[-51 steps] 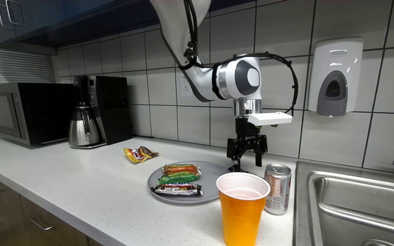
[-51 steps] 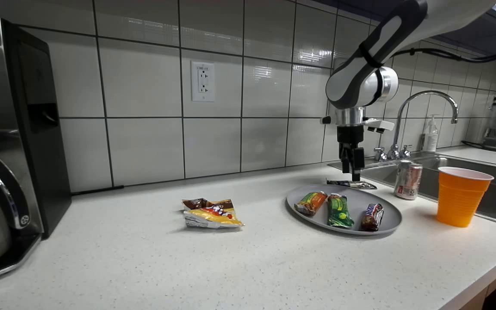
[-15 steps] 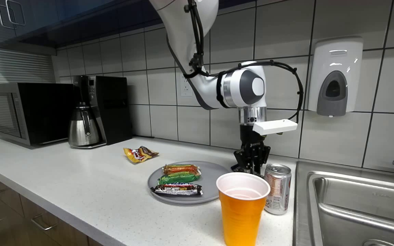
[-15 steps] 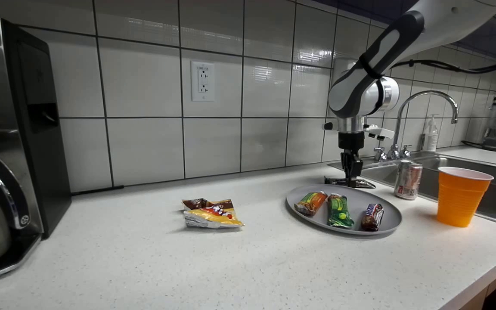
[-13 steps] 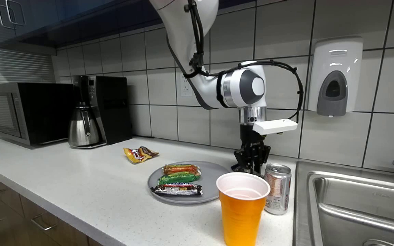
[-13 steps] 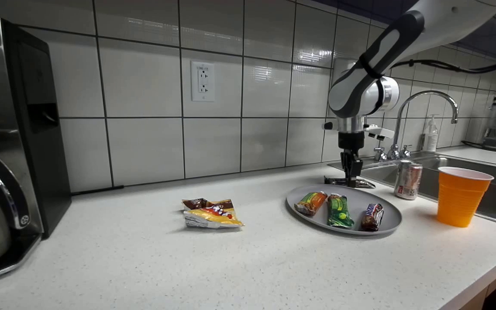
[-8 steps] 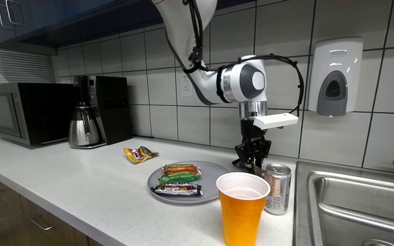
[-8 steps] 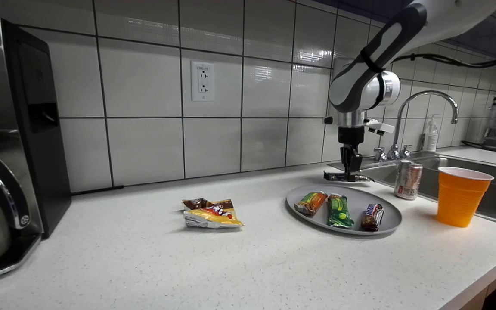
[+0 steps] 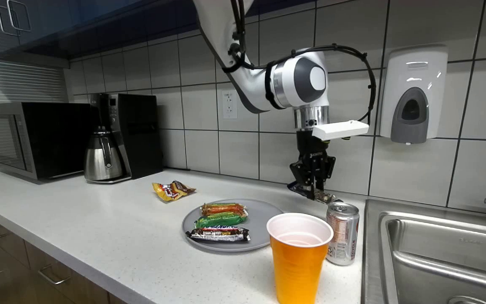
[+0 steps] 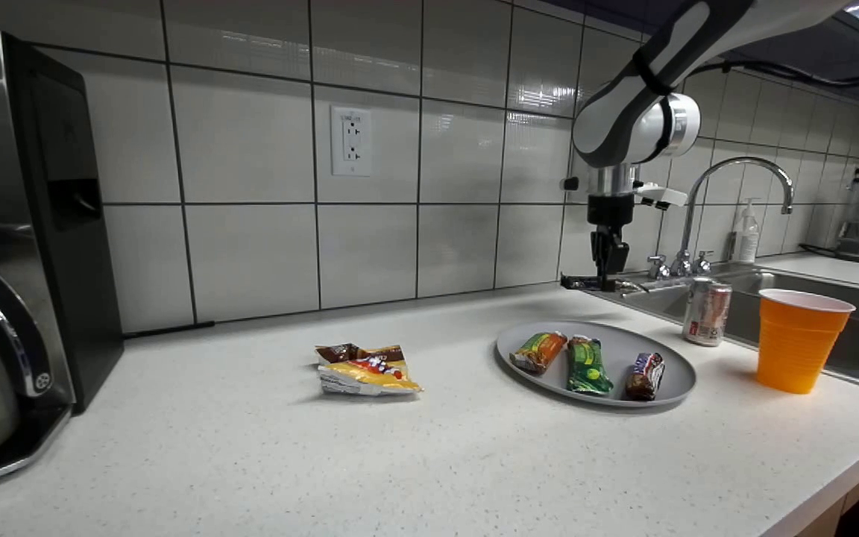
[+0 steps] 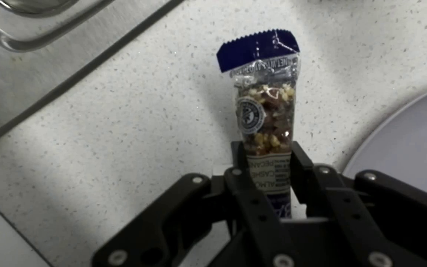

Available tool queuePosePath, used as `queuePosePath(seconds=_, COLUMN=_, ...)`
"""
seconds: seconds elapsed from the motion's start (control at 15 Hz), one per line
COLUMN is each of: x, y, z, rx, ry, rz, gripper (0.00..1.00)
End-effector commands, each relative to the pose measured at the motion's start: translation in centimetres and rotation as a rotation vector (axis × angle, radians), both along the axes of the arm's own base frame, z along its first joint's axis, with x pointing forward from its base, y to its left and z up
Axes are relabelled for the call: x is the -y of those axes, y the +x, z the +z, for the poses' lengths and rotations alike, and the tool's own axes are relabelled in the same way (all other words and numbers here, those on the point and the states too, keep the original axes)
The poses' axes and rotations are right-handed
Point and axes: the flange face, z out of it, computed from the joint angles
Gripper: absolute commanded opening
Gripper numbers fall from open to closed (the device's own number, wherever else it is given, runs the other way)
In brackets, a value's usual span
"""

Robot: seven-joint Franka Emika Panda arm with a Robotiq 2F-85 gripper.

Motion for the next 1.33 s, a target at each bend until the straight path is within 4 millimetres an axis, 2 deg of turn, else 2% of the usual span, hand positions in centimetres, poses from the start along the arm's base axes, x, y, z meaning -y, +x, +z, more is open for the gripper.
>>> queuePosePath(seconds=0.0, x=-1.2, y=-1.2, z=2.1, rx=-0.014, ry=0.014, rz=-0.046, gripper=0.08)
queuePosePath(seconds=0.33, x=-3.3, y=-1.7, z=2.2, rx=-0.031, ry=0.02, rz=-0.107, gripper=0.08)
queuePosePath(seconds=0.8, x=-6.9, y=-2.8, z=1.0, rx=-0.057, ry=0.03, rz=-0.149, gripper=0.08)
queuePosePath(seconds=1.27, x=-8.7, y=-4.5, z=0.5, rx=-0.073, ry=0.026, rz=-0.237, gripper=0.08)
